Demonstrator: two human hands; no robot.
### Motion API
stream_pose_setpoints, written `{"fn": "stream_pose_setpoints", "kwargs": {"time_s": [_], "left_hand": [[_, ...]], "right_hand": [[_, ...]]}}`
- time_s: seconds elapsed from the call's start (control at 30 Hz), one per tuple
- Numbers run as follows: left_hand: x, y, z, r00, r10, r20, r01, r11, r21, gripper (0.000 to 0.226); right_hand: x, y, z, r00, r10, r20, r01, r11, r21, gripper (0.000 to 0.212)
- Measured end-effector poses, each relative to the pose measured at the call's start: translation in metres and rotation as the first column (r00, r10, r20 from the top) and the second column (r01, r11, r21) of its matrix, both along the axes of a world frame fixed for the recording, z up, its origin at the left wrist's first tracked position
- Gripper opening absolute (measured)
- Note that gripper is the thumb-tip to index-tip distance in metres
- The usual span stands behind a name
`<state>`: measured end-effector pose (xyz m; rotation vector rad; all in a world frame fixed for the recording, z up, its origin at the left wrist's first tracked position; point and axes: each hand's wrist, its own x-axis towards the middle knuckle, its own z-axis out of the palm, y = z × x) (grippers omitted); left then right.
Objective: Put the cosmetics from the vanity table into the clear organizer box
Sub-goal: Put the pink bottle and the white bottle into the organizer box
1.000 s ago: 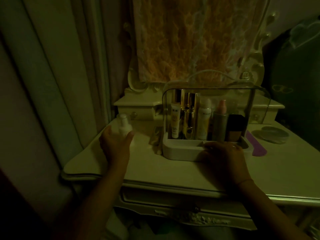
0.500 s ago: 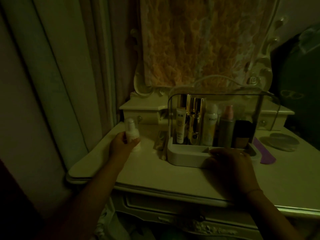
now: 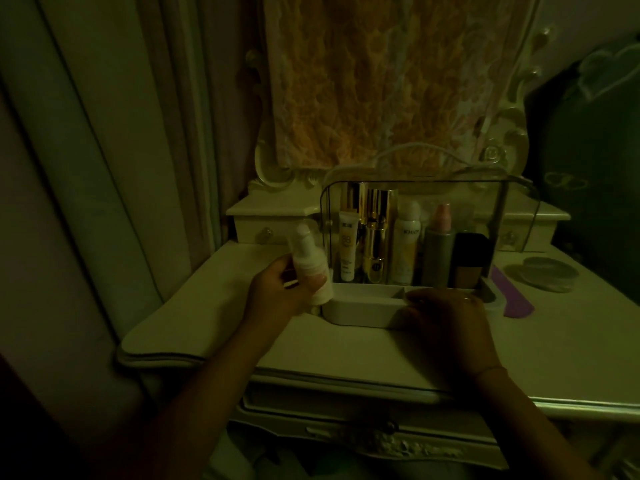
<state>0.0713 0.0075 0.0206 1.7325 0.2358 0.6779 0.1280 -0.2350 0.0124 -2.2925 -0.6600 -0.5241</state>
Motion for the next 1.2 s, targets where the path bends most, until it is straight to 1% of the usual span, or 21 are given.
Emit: {"fn": "stream_pose_setpoints", "kwargs": {"time_s": [0.13,0.23,0.3,0.43,0.53,0.63,0.8,0.97,1.07,1.2], "left_hand": [[0.005,-0.007,0.001,1.0,-0.019,0.015,0.02,1.0,-0.02,0.03],[0.006,-0.009,0.0,1.0,-0.017,0.02,0.018,0.999,-0.04,0.04],[0.004,-0.011,0.0,0.999,-0.02,0.037,0.022,0.999,-0.046,0.043],[-0.003,-0.015,-0.002,0.998,-0.027,0.061,0.031,0.998,-0.056,0.033],[-0.007,-0.02,-0.003,0.997,-0.036,0.064,0.04,0.997,-0.06,0.034],[-0.01,-0.026,-0.005,0.994,-0.073,0.076,0.076,0.997,-0.03,0.037],[-0.004,-0.038,0.001,0.992,-0.11,0.062,0.105,0.992,0.075,0.037],[0.015,-0.05,0.009,0.99,-0.134,0.038,0.131,0.988,0.077,0.045],[0.026,-0.051,0.009,0.994,-0.102,0.026,0.099,0.99,0.098,0.043],[0.038,-0.049,0.004,1.0,-0.021,-0.001,0.021,0.991,0.134,0.052]], "right_hand": [[0.001,0.001,0.001,1.0,-0.012,-0.001,0.012,1.0,-0.018,0.02],[0.001,0.001,0.0,1.0,-0.015,0.0,0.015,1.0,-0.004,0.019],[0.001,0.001,0.0,1.0,-0.01,-0.005,0.01,1.0,0.008,0.02],[0.001,0.0,0.0,1.0,-0.006,-0.009,0.006,1.0,0.011,0.019],[0.0,-0.001,0.001,1.0,0.013,-0.014,-0.013,1.0,0.02,0.02],[0.001,0.0,0.001,1.0,0.009,-0.023,-0.009,1.0,0.02,0.02],[0.001,0.0,0.0,1.0,0.001,-0.017,-0.001,1.0,0.013,0.019],[0.001,0.0,0.001,1.0,0.003,-0.015,-0.003,1.0,0.01,0.019],[0.001,0.0,0.001,1.0,0.01,-0.021,-0.01,1.0,0.018,0.02],[0.002,-0.001,0.0,1.0,0.008,-0.014,-0.008,1.0,0.017,0.019]]}}
